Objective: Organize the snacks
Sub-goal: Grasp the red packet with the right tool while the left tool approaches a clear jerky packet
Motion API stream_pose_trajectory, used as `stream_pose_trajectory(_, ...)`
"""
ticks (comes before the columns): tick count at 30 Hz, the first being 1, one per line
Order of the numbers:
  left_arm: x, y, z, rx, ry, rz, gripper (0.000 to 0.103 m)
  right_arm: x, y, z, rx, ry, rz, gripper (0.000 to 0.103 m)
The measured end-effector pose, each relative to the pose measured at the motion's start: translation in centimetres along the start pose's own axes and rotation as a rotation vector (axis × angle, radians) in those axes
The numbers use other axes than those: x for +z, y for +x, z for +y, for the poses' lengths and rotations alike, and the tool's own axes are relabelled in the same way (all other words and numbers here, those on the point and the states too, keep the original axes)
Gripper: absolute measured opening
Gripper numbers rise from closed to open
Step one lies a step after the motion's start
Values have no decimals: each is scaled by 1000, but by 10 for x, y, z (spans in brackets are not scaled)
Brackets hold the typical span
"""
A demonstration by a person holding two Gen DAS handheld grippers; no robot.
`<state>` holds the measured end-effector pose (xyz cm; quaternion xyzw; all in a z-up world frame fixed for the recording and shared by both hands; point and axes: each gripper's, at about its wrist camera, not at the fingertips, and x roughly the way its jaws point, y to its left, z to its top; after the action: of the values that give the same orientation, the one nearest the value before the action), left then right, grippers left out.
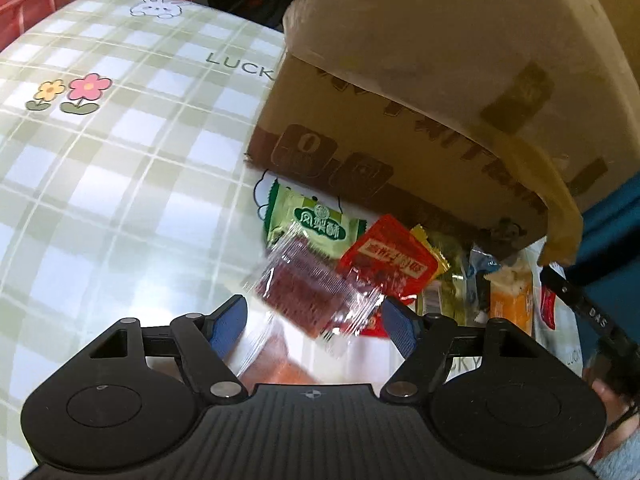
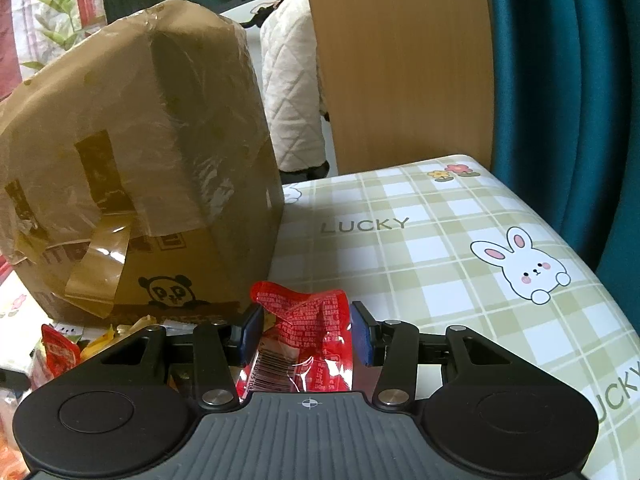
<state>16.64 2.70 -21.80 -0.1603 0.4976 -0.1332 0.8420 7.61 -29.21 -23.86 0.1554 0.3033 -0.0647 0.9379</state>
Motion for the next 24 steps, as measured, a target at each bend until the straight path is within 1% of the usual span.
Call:
stream_pose_trajectory(3,6,6,-4,21,-4,-4,76,-1,-1,0,3,1,-2,43)
stream_pose_trajectory(6,11,13,-14,57,37,-23,76,-1,-1,0,3,3,-3,43)
stream_pose_trajectory(11,4,24,-37,138,178,-51,76,-2,-2,0,5,9,-4,43)
stream_pose_trajectory(13,0,25,-42,158,214,-53,76,-2,-3,-1,7,12,-6,43)
stream_pose_trajectory(17,-2,21,-39,205,188,-42,76,-2,-3,0,15,9,-9,43)
stream_pose_trajectory(22,-1,26,-42,221,230,-29,75,-2,-4,1,25,13,-12,43)
stream_pose_trajectory(24,-1,24,-38,217,226,-25,75,-2,-6,2,29,11,-15,43)
